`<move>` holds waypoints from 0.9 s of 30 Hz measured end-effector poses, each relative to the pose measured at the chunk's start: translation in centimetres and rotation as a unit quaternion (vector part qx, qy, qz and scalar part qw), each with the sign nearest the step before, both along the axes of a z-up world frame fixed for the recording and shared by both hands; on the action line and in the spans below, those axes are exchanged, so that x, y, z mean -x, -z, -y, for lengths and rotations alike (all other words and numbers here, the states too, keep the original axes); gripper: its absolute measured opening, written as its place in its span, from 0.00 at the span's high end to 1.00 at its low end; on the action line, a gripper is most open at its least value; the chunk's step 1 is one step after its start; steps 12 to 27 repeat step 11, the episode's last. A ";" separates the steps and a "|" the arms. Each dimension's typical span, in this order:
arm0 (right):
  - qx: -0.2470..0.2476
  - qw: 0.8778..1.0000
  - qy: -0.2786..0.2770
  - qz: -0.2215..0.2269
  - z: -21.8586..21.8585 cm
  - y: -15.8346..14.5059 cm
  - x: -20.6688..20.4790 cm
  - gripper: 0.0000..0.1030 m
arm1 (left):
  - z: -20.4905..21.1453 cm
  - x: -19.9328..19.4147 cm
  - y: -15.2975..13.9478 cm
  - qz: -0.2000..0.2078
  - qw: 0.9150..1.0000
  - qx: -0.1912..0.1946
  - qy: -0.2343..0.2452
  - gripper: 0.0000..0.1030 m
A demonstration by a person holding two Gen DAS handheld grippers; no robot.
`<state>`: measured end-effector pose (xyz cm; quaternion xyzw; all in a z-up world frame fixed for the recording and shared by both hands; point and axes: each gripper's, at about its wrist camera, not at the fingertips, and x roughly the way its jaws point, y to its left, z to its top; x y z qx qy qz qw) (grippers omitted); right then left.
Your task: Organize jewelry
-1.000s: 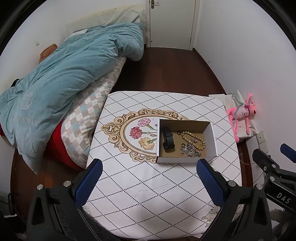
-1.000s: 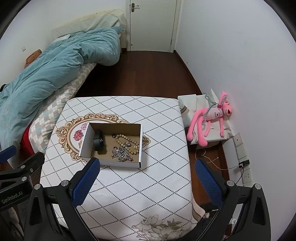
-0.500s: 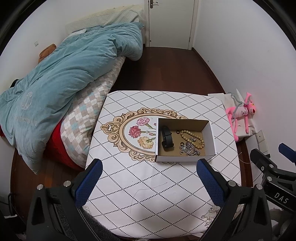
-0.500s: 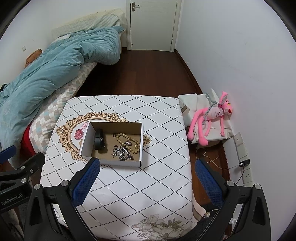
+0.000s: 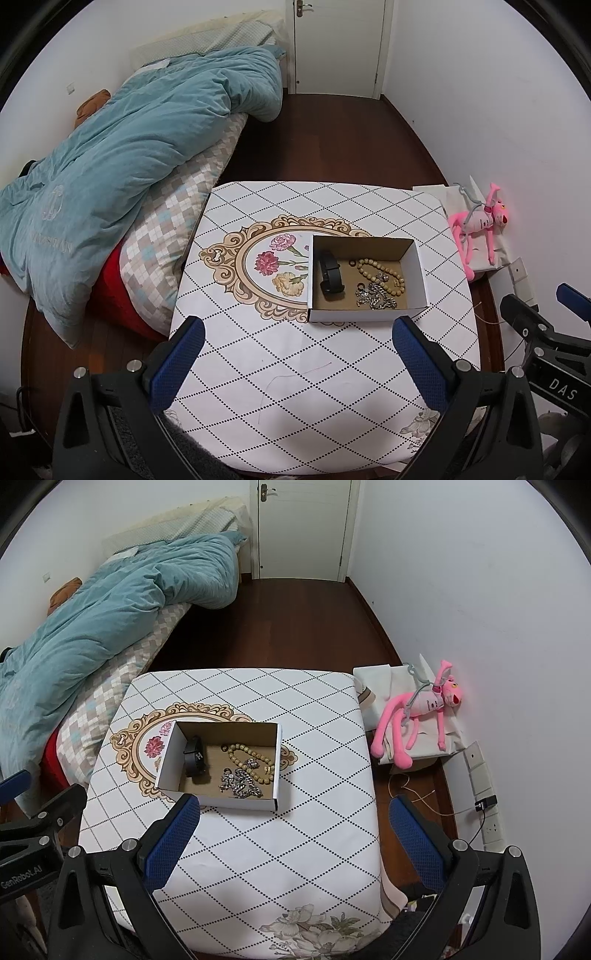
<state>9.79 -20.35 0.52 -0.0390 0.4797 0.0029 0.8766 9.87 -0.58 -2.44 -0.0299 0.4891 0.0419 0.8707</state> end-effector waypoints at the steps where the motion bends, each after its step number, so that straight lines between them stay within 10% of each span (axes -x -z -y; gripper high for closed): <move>1: 0.000 1.000 0.000 0.000 0.1 0.0 0.0 0.00 | 0.0 0.0 0.0 0.000 1.000 0.000 0.001 0.00; 27: 0.000 1.000 0.000 0.000 0.1 0.0 0.0 0.00 | -0.2 0.2 0.0 0.000 1.000 -0.001 0.002 0.00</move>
